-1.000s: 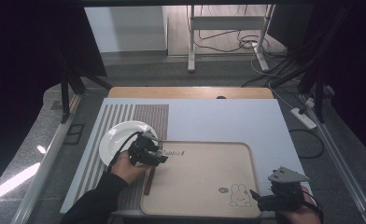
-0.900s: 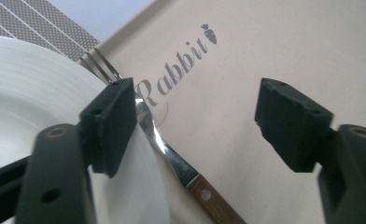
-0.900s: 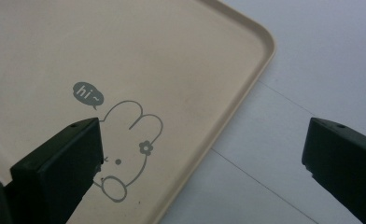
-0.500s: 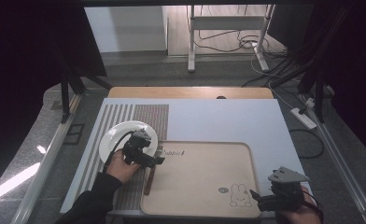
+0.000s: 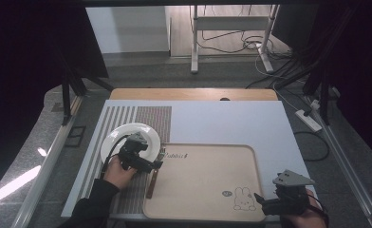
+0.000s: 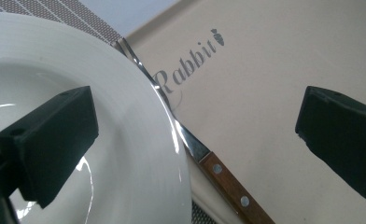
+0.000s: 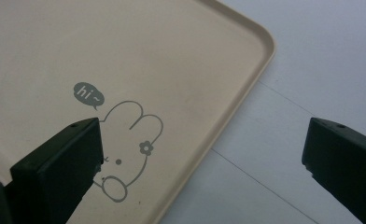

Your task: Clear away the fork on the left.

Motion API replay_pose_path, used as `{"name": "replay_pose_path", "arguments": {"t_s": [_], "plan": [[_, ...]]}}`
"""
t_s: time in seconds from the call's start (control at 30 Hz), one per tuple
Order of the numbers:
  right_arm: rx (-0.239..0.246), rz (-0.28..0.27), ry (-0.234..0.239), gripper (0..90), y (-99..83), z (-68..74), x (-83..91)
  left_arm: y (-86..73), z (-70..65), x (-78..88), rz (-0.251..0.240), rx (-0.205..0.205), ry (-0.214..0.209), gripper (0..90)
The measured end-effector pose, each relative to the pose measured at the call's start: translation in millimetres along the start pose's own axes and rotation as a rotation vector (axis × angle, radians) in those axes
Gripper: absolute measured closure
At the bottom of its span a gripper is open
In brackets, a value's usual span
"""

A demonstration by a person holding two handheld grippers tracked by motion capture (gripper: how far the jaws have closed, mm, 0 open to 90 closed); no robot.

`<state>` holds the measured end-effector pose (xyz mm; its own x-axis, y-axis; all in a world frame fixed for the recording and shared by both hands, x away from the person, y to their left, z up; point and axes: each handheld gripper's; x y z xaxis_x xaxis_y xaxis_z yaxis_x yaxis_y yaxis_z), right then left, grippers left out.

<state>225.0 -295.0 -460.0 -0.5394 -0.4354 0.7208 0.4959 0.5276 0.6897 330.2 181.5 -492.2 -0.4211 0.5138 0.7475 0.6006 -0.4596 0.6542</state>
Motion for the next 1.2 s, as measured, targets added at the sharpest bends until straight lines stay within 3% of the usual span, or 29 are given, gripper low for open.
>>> {"name": "replay_pose_path", "arguments": {"t_s": [0.47, 0.63, 0.97, 1.2], "plan": [[0.000, 0.001, -0.004, 0.0, -0.1, 0.6, -0.1, -21.4, -2.1, 25.1, -0.030, 0.028, 0.010, 0.0], [0.000, 0.002, -0.004, 0.0, 0.1, 0.9, 0.2, -29.7, -1.6, 33.8, -0.062, 0.052, -0.011, 0.0], [-0.003, 0.003, -0.006, 0.0, 0.4, 0.9, -0.1, -46.3, -0.1, 47.5, -0.092, 0.088, -0.007, 0.0], [-0.003, 0.005, -0.007, 0.0, 0.4, 0.8, -0.2, -58.2, -1.2, 53.6, -0.082, 0.101, -0.017, 0.0]]}}
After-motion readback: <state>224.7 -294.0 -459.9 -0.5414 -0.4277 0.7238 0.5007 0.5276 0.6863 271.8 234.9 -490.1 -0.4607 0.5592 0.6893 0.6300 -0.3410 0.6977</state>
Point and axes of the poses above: each handheld gripper's, and its own axes: x roughly backward along the jaws, y roughly out of its top, z roughly to its left, and after that the axes turned 7 degrees about y, right-handed
